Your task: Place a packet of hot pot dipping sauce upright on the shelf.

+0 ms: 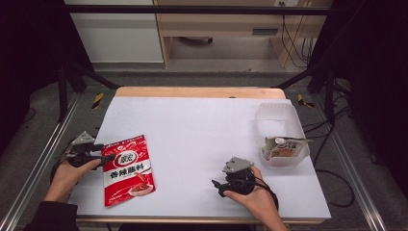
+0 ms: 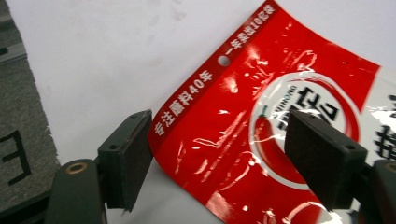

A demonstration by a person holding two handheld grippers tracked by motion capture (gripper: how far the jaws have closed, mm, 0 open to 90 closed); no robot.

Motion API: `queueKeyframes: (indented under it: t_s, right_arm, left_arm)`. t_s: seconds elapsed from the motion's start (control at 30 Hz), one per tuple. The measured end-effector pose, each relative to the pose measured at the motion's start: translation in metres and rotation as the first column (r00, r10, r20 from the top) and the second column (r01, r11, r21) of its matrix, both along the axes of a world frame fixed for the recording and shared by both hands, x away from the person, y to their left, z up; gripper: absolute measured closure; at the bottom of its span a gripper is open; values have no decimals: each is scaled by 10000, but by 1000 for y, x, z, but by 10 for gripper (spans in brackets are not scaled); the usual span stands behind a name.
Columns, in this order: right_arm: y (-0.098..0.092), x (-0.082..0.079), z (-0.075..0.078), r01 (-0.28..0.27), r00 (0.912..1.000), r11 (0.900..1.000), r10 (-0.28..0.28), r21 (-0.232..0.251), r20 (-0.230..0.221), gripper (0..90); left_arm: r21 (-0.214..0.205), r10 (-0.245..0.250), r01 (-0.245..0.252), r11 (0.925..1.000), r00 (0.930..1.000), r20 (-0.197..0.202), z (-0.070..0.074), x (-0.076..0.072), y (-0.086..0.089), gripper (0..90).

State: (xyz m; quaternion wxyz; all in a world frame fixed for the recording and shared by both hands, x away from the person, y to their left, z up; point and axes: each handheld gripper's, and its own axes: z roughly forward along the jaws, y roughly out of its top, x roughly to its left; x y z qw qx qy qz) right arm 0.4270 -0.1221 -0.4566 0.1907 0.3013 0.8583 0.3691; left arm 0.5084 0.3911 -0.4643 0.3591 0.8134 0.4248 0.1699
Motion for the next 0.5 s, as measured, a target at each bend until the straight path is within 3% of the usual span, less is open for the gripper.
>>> queueKeyframes:
  t_s: [0.13, 0.33, 0.5]
  right_arm:
    - [0, 0, 0, -12, 10000, 10000, 12, -27, 8, 215]
    - [-1, 0, -1, -19, 10000, 10000, 18, -55, -14, 214]
    - [-2, 1, -1, -18, 10000, 9999, 17, -121, -66, 213]
  left_arm:
    - [-26, -104, 104, 9999, 9999, 35, 5, -6, -1, 290]
    - [29, -257, 258, 9997, 9994, -244, 7, -13, 0, 339]
    - [-220, -271, 263, 9994, 9989, -382, 7, -12, 4, 397]
